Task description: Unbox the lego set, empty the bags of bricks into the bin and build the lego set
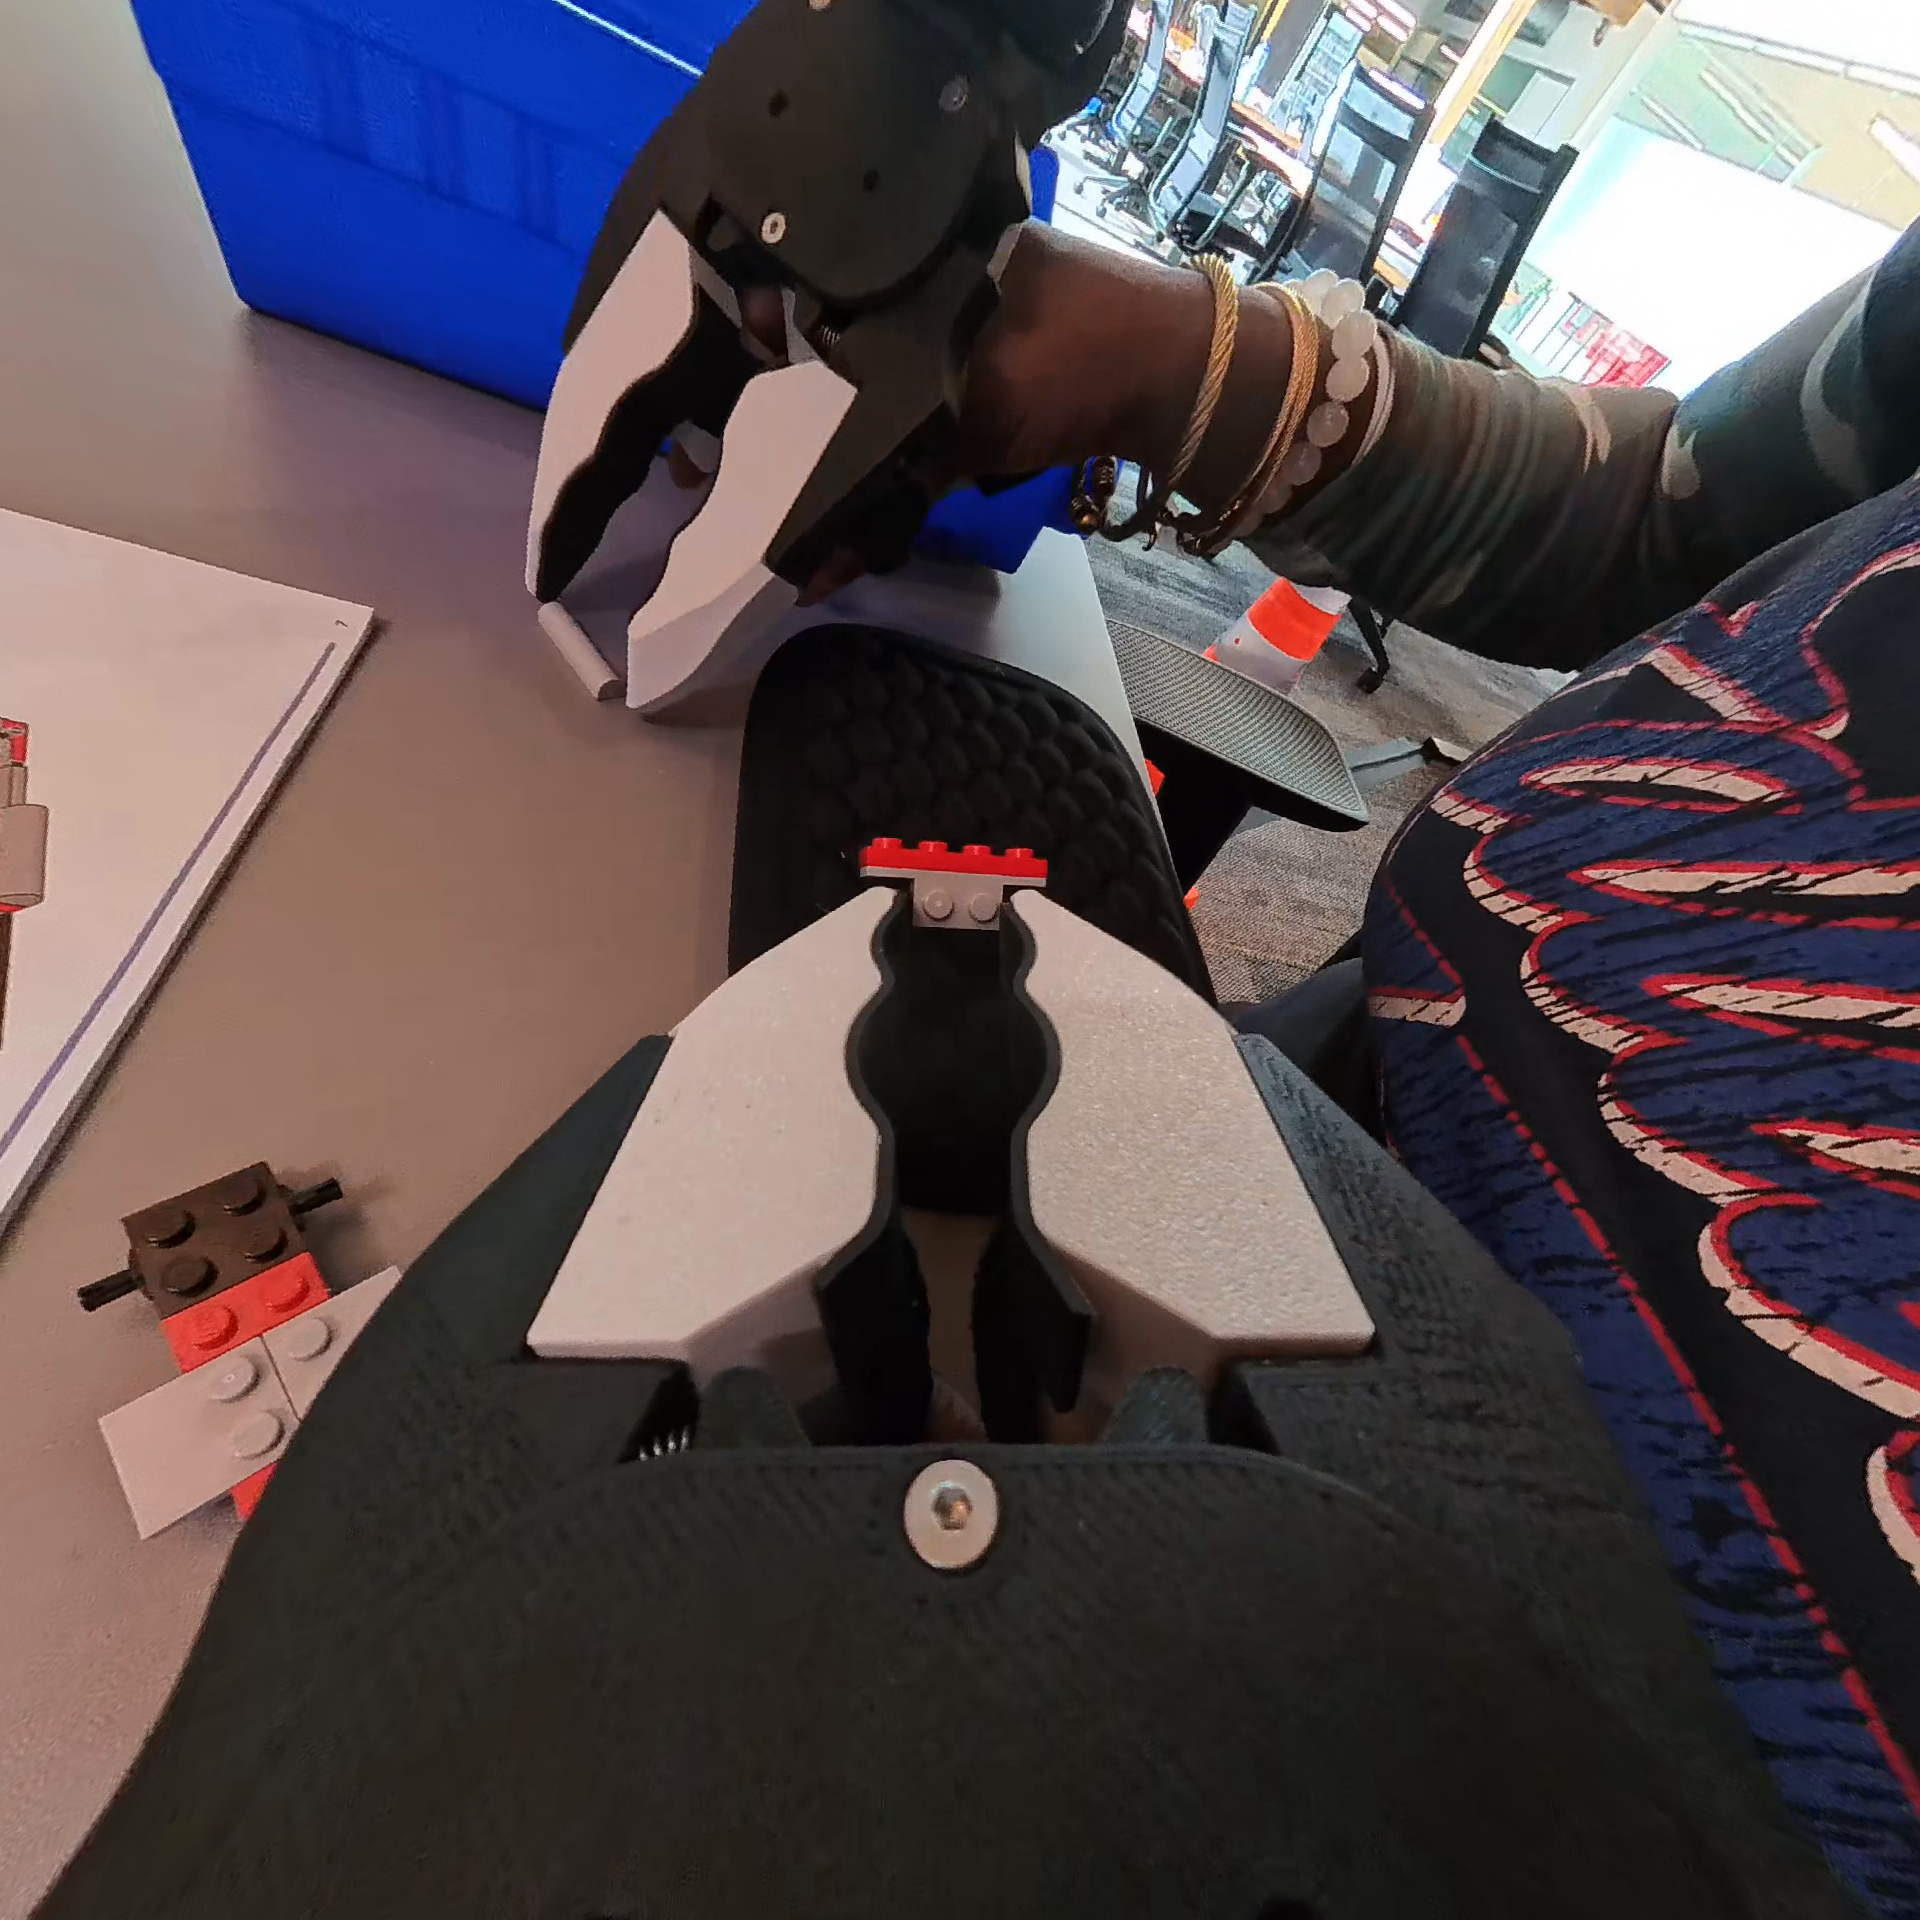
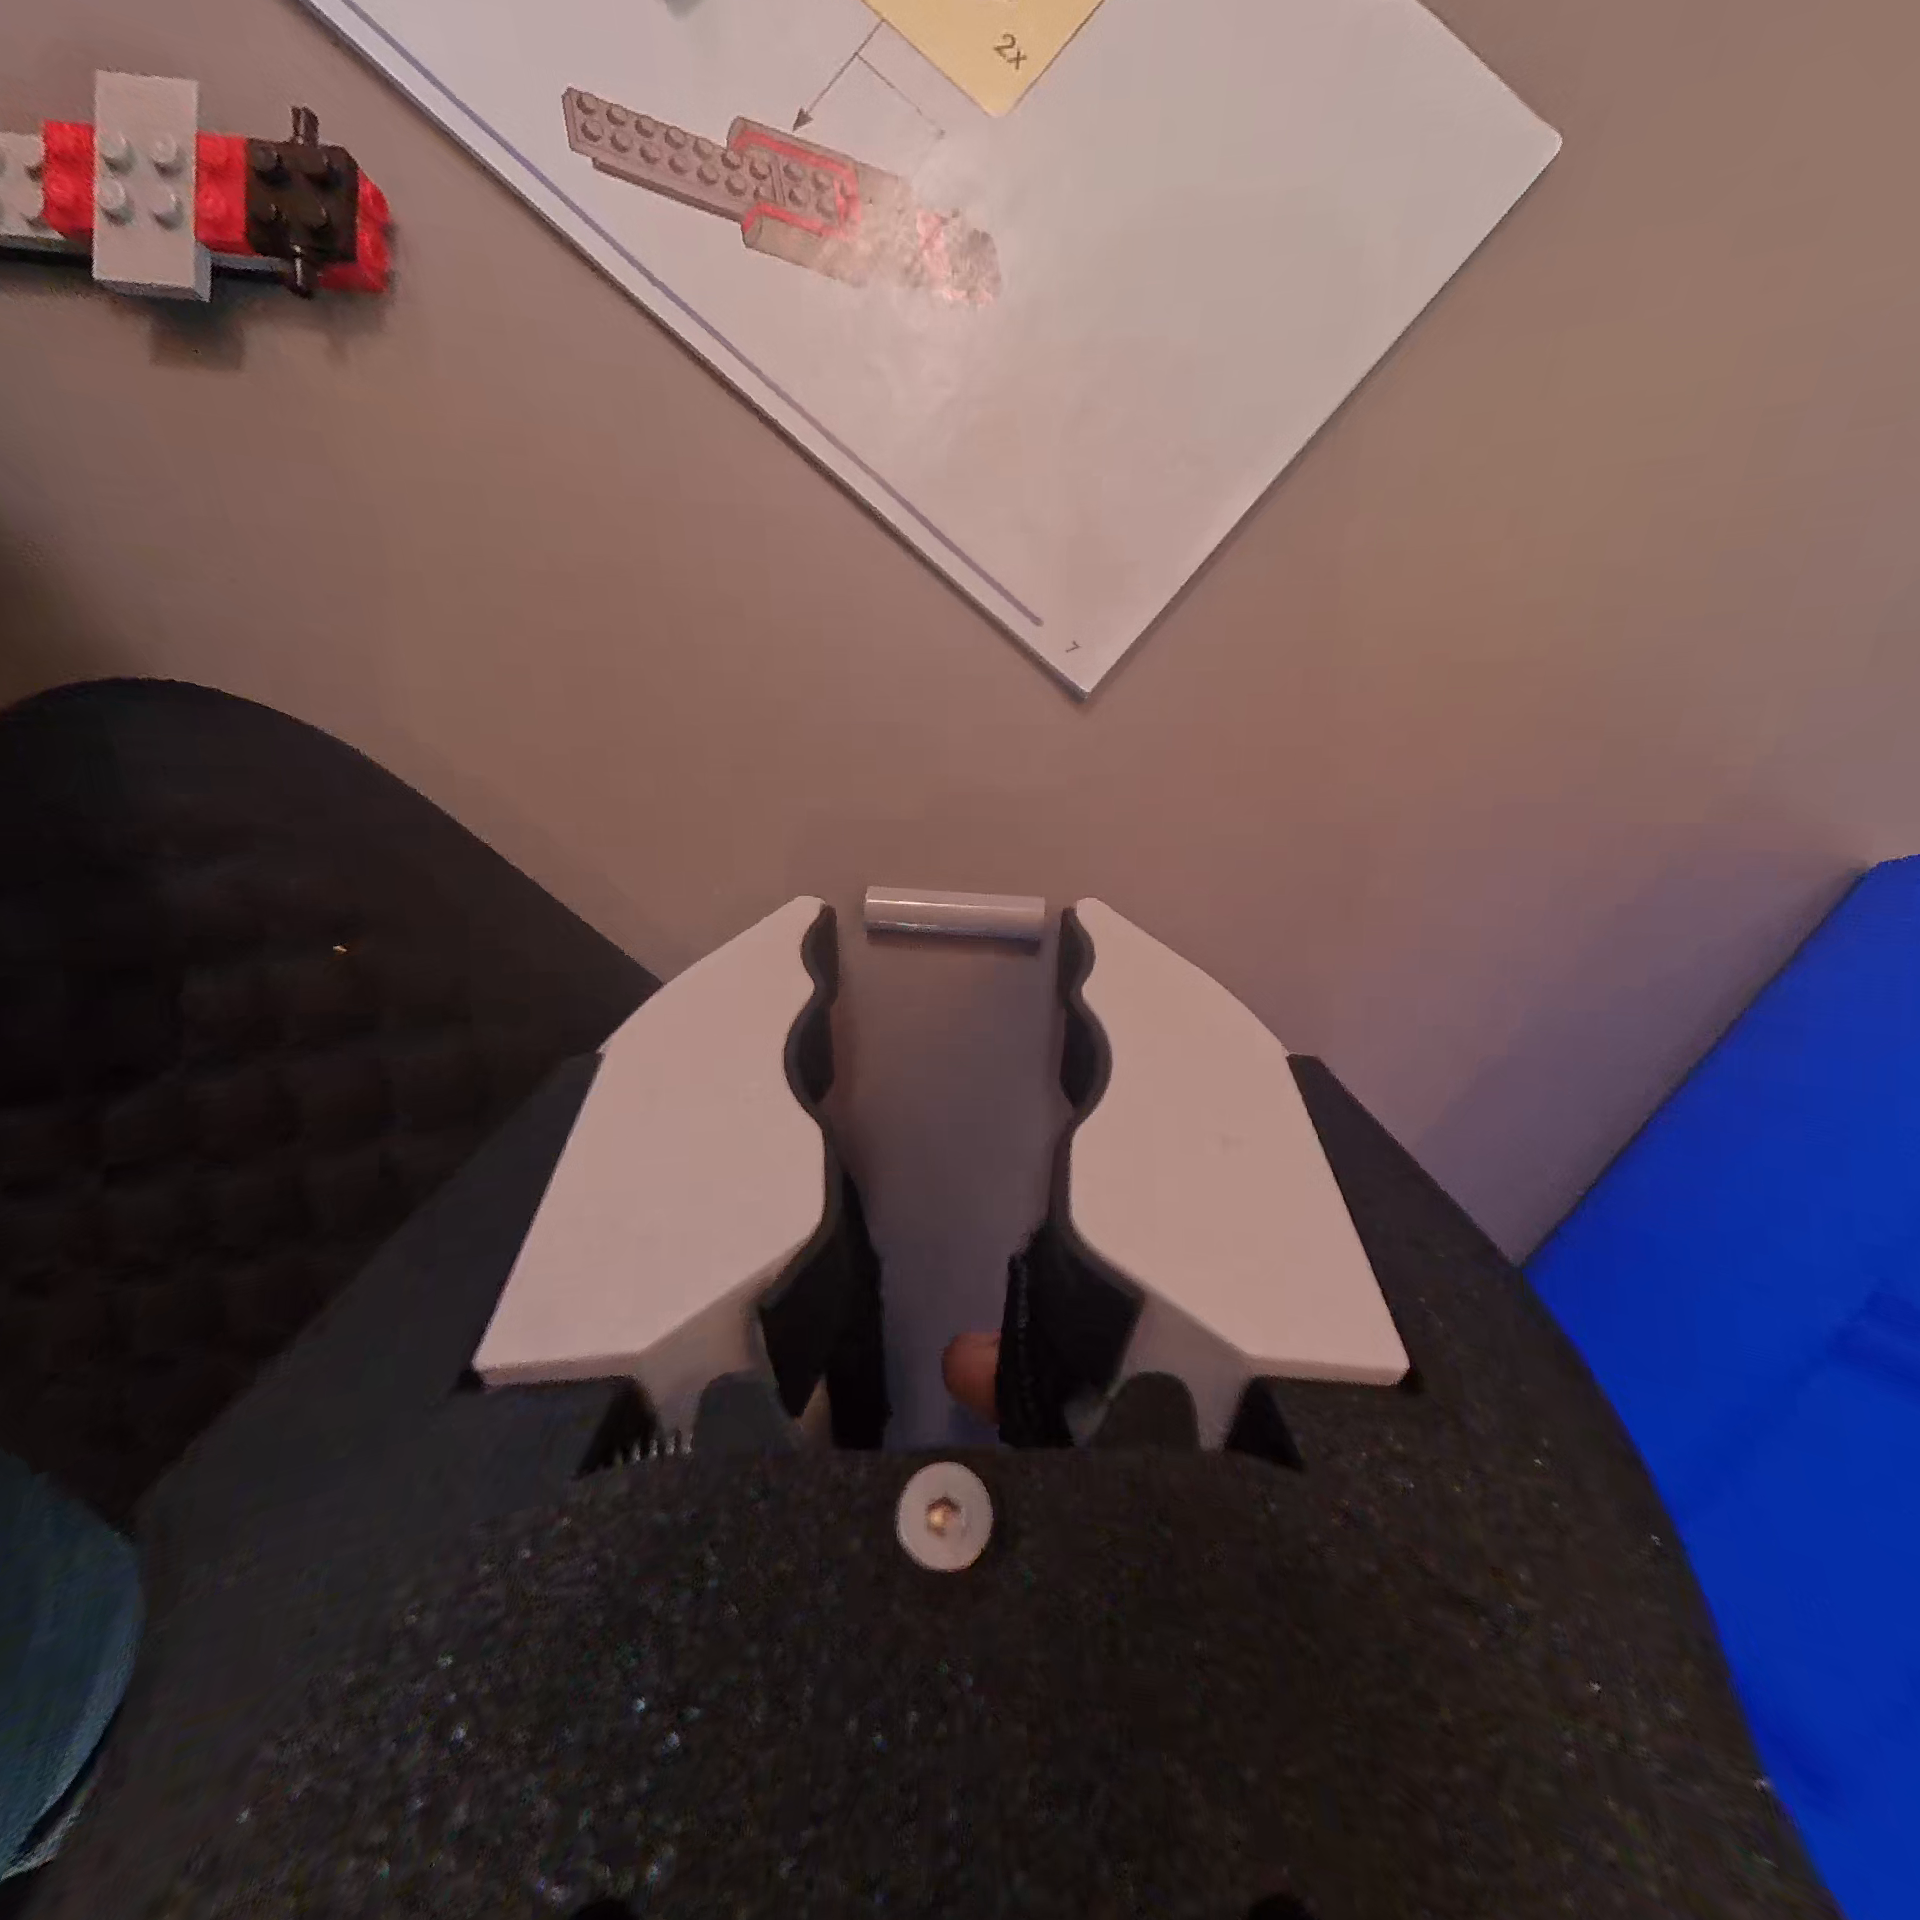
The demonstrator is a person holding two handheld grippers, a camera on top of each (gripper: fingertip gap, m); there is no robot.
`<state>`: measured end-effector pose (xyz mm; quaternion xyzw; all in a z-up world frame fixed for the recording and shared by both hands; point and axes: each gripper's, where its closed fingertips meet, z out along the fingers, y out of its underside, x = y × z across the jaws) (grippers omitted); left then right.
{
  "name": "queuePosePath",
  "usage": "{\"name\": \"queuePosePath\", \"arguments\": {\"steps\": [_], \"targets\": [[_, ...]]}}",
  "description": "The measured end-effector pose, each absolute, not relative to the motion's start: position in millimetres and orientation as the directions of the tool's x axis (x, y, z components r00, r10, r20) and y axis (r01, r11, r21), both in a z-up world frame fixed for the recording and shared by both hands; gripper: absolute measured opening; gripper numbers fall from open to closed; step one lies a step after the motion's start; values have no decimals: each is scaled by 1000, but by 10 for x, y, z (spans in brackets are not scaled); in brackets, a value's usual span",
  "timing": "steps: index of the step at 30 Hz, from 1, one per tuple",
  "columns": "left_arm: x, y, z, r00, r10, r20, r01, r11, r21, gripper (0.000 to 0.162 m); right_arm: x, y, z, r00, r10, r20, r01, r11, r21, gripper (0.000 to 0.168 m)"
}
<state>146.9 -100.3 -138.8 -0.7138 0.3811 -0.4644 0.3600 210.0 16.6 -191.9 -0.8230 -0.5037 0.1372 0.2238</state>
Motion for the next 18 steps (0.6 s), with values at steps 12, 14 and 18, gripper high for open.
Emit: {"name": "queuePosePath", "arguments": {"steps": [12,14,18], "targets": [[1463,-991,-1391,274,-869,413,-200,-472,-859,16,2109,178,-1927,438,899,-8,763,-376,-525,33],[1463,-995,-1355,260,-871,418,-176,-468,-866,16,2018,147,-1826,391,920,-13,732,-319,-602,33],[1400,-1079,-951,17,-826,563,101,-559,-823,16,1585,-380,-1145,28,992,-125,398,-126,-909,33]]}}
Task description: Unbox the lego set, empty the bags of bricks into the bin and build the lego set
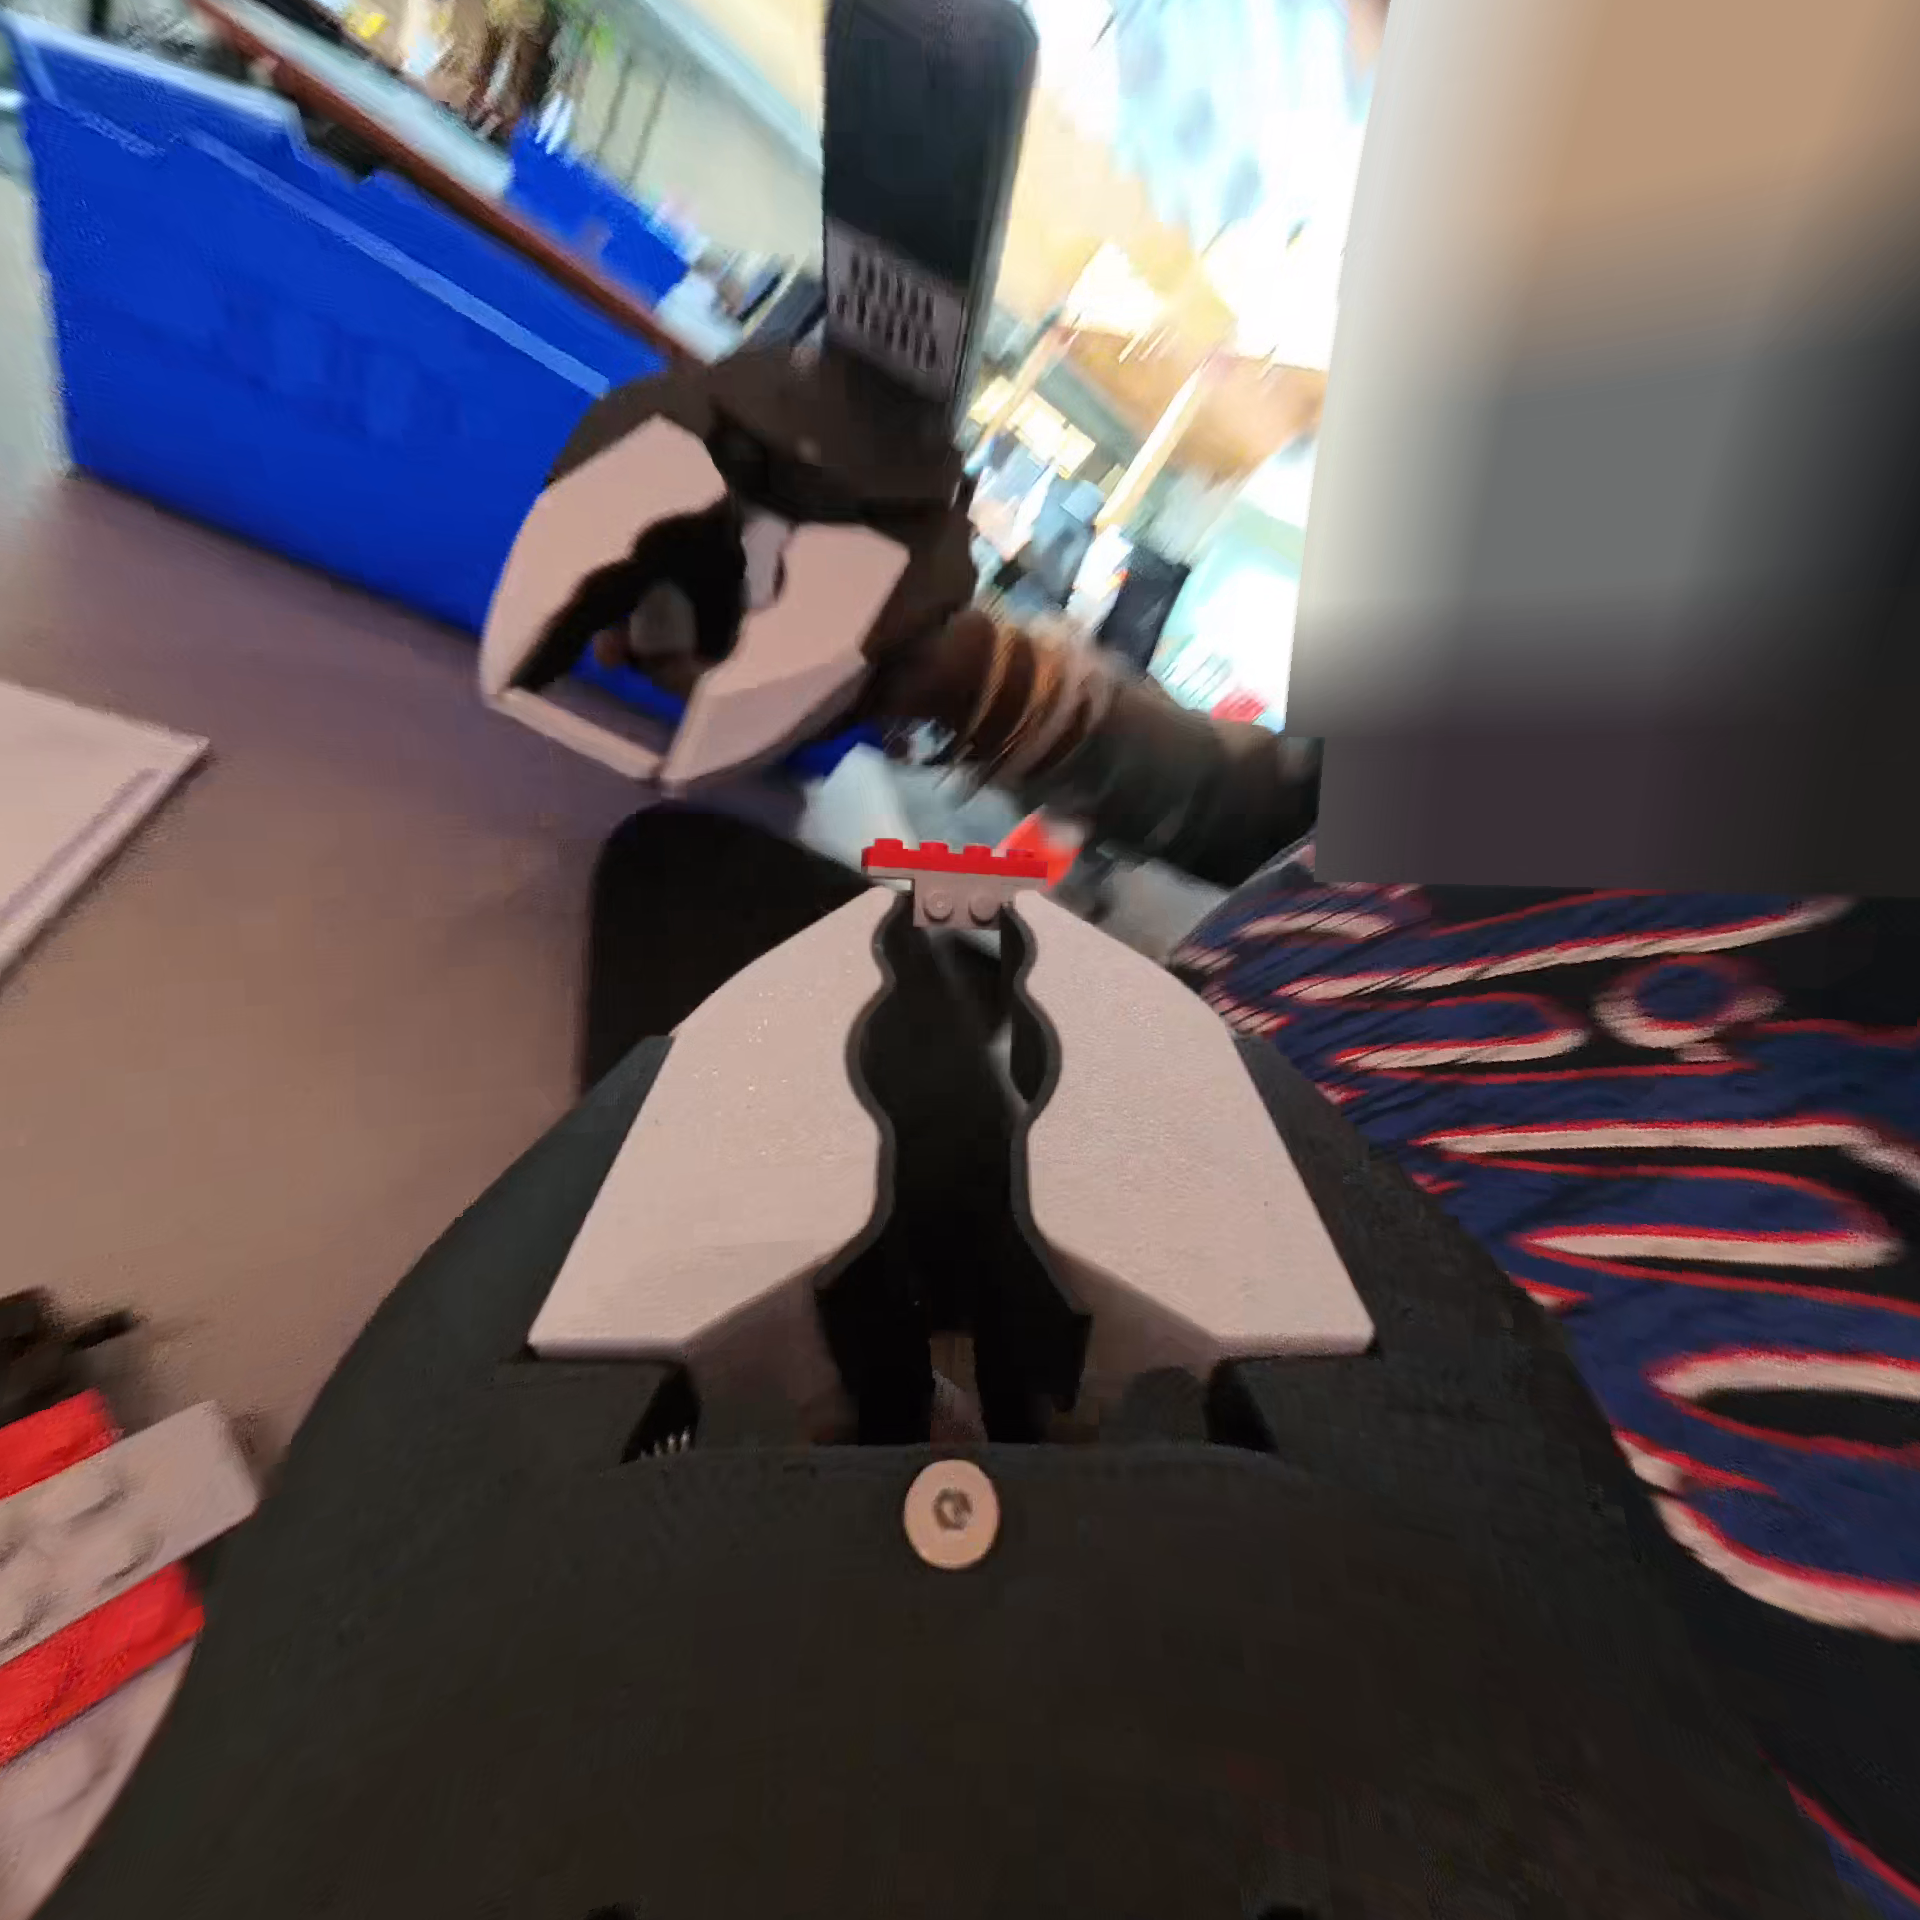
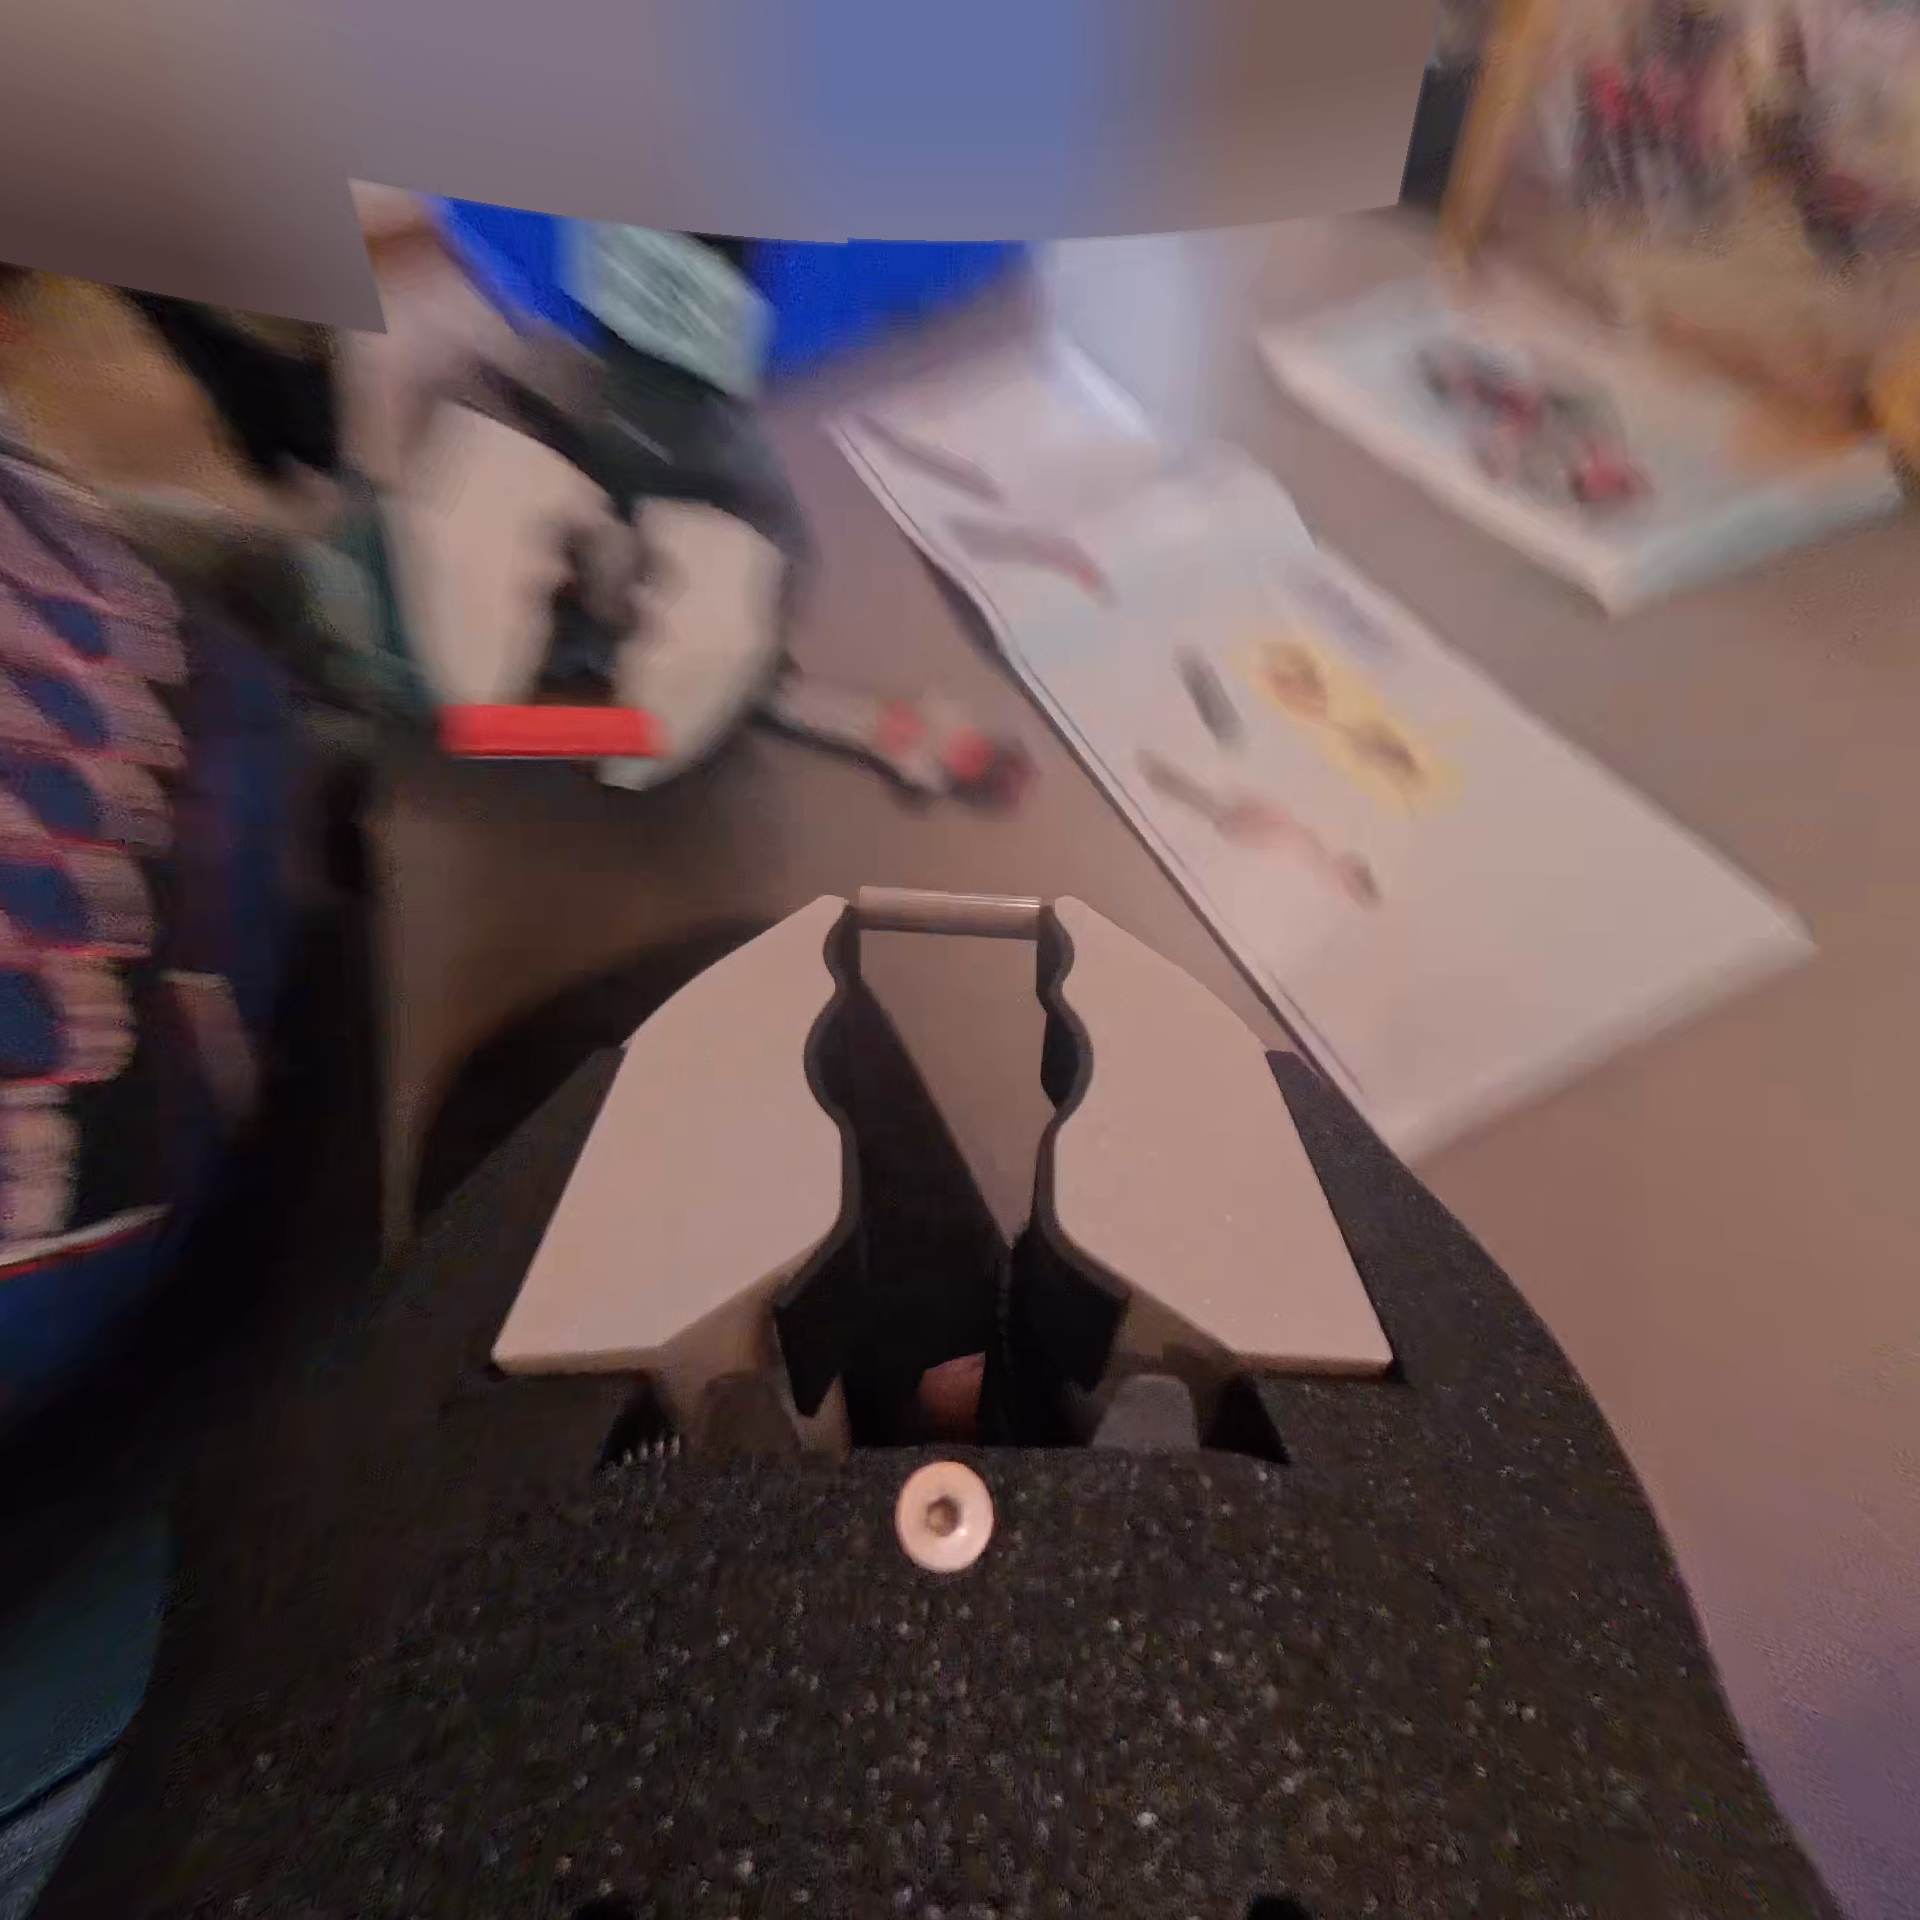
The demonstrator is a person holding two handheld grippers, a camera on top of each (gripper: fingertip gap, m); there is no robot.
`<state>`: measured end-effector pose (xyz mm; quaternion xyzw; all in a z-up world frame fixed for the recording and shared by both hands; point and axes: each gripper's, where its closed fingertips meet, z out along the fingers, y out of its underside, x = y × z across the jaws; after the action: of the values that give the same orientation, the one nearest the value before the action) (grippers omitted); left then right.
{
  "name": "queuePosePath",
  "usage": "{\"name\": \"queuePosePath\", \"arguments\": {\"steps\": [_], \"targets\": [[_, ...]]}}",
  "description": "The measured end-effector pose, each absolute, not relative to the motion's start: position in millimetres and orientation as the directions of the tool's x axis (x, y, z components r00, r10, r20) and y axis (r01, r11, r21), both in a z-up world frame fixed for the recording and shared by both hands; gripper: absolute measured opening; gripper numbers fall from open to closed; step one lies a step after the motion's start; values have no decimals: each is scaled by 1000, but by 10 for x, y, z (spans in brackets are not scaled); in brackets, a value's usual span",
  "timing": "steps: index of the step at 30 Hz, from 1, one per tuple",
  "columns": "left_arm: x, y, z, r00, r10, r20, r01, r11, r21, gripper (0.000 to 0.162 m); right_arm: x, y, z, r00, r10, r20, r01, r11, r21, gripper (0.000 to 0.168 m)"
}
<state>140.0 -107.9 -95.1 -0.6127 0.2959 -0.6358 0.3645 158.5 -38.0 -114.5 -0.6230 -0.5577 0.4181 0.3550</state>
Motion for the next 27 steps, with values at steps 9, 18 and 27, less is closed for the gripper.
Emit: {"name": "queuePosePath", "arguments": {"steps": [9,18,27], "targets": [[1416,-1179,-1102,54,-846,530,-8,-531,-847,16,1396,-1074,-903,-323,897,-303,181,-256,-950,32],[1446,-1290,-1207,48,-818,573,-92,-575,-813,15,1450,-1235,-1092,-320,911,-261,316,-157,-936,33],[1453,-1303,-1216,30,-806,591,-102,-590,-801,15,1415,-1244,-1125,-299,920,-253,326,-150,-933,33]]}}
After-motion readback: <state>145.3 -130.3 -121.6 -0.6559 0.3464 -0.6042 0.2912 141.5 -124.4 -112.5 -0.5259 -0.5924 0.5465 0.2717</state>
